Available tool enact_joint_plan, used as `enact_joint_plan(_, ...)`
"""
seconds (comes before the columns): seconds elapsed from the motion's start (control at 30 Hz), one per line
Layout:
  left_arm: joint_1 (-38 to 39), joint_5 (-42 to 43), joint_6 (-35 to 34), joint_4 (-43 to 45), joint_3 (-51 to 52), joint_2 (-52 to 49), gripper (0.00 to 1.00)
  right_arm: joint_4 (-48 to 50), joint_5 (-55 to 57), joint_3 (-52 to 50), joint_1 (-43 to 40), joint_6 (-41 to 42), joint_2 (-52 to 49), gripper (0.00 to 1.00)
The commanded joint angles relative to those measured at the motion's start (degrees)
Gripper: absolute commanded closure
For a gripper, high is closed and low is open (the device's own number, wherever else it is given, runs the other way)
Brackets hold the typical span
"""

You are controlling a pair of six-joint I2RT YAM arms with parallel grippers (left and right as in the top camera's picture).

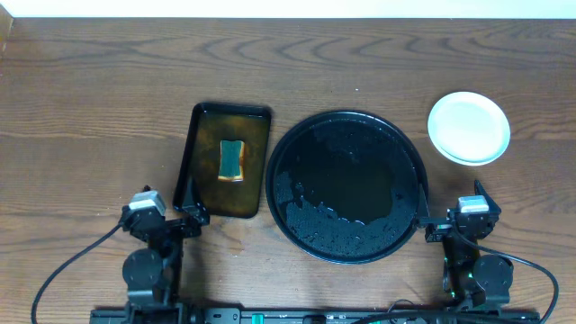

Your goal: Clean dirty plates on tray and stack at the side

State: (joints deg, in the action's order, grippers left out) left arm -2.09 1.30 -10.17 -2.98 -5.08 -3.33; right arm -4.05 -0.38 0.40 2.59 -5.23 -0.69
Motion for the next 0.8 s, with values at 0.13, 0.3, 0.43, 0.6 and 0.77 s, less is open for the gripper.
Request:
enact_joint_plan(0.13, -1.75, 1.4, 8.33, 6.71, 4.85, 3.26, 0.1, -0.26, 0.33, -0.09, 0.46, -0.61, 0.37, 0.01)
enact_joint_plan(0.3, -1.75, 2.49, 7.96, -0.9, 4.85, 3.19, 0.11, -0.26, 0.33, -0.09, 0.46, -0.61, 0.37, 0.01)
enact_joint_plan(0.43, -1.75, 2.58, 7.98, -0.81, 4.85, 3.21, 0.11, -0.26, 0.33, -0.09, 0.46, -0.61, 0.37, 0.01)
enact_joint_plan(0.6, -1.75, 2.58, 8.0, -0.81, 4.83, 3.06, 0.11, -0.26, 0.33, -0.09, 0.46, -0.61, 0.37, 0.01)
enact_joint_plan(0.77, -1.75, 2.56, 7.98, -0.81, 4.85, 3.06, 0.11, -0.26, 0.33, -0.09, 0.46, -0.61, 0.37, 0.01)
